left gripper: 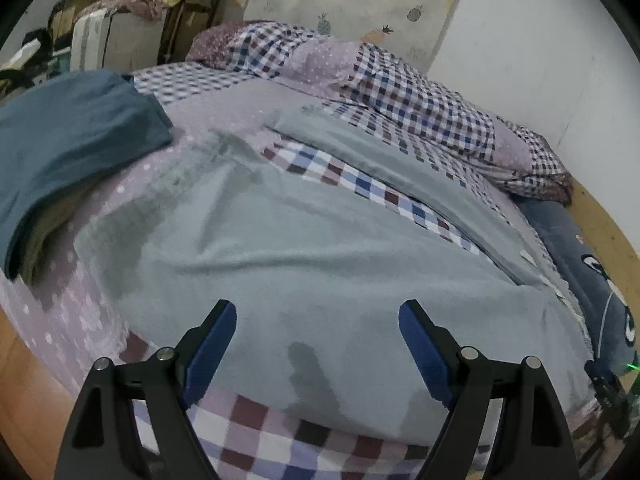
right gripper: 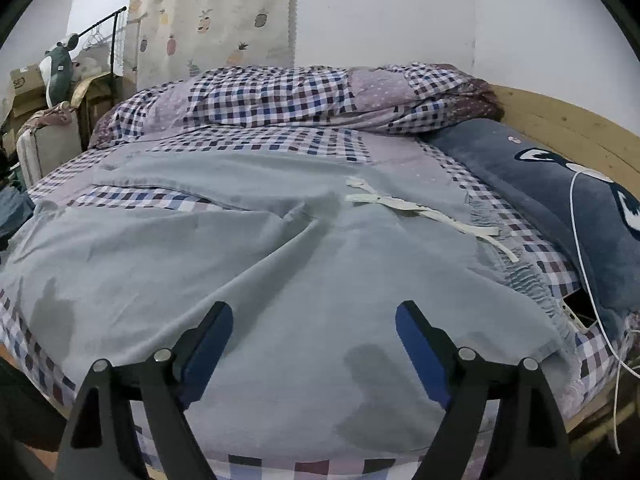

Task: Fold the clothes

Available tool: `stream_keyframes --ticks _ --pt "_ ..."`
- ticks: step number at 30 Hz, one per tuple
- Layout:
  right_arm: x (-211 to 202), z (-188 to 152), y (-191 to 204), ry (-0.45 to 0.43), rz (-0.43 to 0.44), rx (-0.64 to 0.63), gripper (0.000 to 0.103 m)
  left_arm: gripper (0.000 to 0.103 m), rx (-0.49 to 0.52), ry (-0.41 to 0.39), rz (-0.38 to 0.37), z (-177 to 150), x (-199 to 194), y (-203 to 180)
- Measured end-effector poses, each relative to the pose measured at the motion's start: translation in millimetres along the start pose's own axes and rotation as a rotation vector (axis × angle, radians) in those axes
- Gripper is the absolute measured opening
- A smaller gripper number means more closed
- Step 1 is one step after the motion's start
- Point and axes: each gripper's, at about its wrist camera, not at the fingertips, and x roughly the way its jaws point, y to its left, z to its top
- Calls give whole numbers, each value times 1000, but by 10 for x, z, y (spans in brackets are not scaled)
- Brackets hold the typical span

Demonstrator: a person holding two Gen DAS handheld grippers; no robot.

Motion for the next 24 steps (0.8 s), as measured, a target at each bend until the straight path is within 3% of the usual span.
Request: stream_keyframes --ticks 10,18,24 --pt "33 -65 128 33 -71 -97 89 87 -44 44 -19 -52 -45 144" --pt "-46 -124 200 8 -57 -165 89 87 -348 -13 -88 -106 -323 686" --pt "-121 -118 177 -19 -27 -145 89 87 -530 41 -158 -240 -300 995"
